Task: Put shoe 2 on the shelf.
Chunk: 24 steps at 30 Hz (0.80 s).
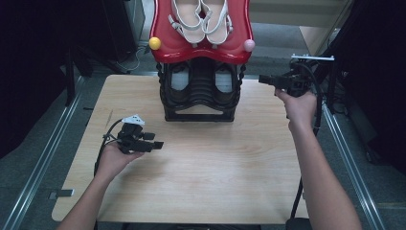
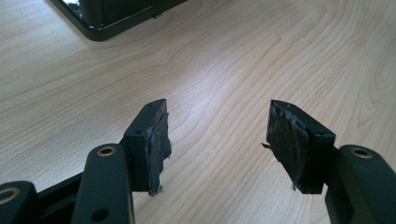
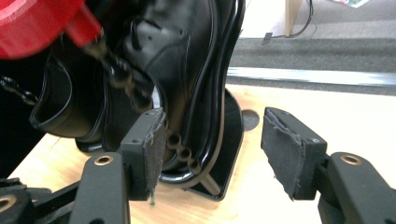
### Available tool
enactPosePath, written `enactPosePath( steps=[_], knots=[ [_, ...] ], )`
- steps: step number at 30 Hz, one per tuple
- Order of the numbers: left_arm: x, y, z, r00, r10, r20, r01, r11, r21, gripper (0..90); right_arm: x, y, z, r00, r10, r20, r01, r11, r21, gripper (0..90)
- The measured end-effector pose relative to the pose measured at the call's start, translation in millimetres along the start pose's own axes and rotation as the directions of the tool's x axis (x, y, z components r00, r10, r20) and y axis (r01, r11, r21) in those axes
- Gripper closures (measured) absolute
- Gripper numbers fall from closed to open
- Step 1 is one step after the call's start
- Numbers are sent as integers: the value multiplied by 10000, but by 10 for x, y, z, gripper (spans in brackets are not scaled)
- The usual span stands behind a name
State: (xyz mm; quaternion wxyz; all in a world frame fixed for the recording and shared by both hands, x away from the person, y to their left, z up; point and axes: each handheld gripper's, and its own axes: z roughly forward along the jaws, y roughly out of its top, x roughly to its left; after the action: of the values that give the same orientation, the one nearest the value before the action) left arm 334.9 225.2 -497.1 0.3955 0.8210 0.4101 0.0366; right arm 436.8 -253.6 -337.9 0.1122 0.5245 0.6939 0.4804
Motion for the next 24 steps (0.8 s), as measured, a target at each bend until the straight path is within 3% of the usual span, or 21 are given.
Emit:
enactPosePath(
  steps=[10, 18, 24],
  knots=[
    [-3, -5, 13, 10000, -23, -17, 23, 10000, 61, 390, 31, -454, 98, 9987, -325, -397, 341, 9986, 412, 411],
    [-9, -8, 24, 10000, -59, -7, 59, 10000, 64, 390, 46, -813, 132, 9958, -239, -887, 288, 9981, 540, 410],
    [-15, -10, 26, 10000, -21, 21, 21, 10000, 72, 389, 43, -1089, 198, 9946, -283, -998, 360, 9964, 764, 409]
  ],
)
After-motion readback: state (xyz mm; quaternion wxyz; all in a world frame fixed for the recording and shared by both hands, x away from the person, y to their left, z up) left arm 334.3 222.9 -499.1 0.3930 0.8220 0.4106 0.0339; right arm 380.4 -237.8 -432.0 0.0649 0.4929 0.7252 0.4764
